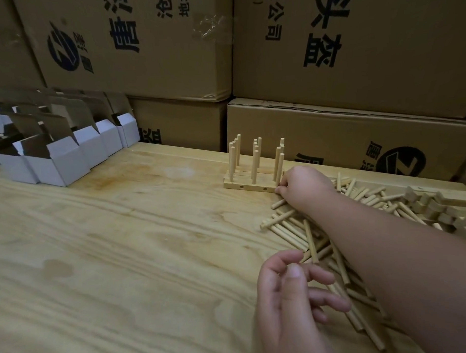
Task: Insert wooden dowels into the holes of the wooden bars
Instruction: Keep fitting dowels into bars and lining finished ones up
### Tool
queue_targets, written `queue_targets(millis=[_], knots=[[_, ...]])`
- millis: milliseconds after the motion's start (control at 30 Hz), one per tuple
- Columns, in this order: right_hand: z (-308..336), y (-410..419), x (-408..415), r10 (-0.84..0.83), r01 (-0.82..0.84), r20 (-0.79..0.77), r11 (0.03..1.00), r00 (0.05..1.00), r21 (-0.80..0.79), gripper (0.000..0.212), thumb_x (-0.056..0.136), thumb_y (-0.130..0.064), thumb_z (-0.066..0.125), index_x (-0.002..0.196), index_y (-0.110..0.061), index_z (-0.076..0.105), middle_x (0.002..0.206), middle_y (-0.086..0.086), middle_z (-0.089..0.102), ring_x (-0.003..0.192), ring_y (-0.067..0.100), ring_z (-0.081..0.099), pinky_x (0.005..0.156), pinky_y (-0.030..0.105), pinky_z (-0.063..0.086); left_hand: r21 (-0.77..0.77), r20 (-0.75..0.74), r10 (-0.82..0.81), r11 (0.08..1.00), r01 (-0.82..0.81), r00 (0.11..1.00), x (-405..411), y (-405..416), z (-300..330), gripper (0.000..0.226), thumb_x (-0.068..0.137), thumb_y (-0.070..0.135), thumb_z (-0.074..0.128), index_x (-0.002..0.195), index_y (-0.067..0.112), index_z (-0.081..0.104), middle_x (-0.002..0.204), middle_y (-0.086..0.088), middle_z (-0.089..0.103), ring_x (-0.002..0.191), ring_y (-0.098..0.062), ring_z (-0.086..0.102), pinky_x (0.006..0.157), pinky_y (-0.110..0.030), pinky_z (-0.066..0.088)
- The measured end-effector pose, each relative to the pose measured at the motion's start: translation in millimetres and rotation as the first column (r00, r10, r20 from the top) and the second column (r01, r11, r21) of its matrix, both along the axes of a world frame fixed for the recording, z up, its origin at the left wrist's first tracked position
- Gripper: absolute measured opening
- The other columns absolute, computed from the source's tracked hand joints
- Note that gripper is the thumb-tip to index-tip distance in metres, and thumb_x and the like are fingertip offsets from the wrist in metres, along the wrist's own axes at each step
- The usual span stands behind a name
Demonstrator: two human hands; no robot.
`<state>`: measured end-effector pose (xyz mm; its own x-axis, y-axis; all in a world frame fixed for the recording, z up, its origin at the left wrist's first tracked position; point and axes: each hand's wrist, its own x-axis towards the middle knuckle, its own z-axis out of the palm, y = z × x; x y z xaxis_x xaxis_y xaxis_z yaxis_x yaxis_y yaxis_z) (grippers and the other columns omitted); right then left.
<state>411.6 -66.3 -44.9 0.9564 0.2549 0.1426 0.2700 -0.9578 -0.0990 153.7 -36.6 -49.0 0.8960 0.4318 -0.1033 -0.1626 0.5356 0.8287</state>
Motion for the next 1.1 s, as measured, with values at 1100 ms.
queue_targets(millis=[1100], knots=[[83.2, -301.8, -271.1, -0.270, 0.353, -0.387, 0.922, 0.882, 0.160, 0.010, 0.088, -0.036, 0.072, 0.078, -0.035, 0.075, 0.078, -0.011, 0.074, 0.077, 0.010, 0.069, 0.074, 0.036, 0.062, 0.494, 0.146, -0.105, 0.869, 0.019, 0.984, -6.3, -23.9, -29.3, 0.039, 0.103, 0.018, 0.051, 0.073, 0.029, 0.073, 0.061, 0.002, 0.063, 0.061, -0.009, 0.054, 0.063, -0.028, 0.044]])
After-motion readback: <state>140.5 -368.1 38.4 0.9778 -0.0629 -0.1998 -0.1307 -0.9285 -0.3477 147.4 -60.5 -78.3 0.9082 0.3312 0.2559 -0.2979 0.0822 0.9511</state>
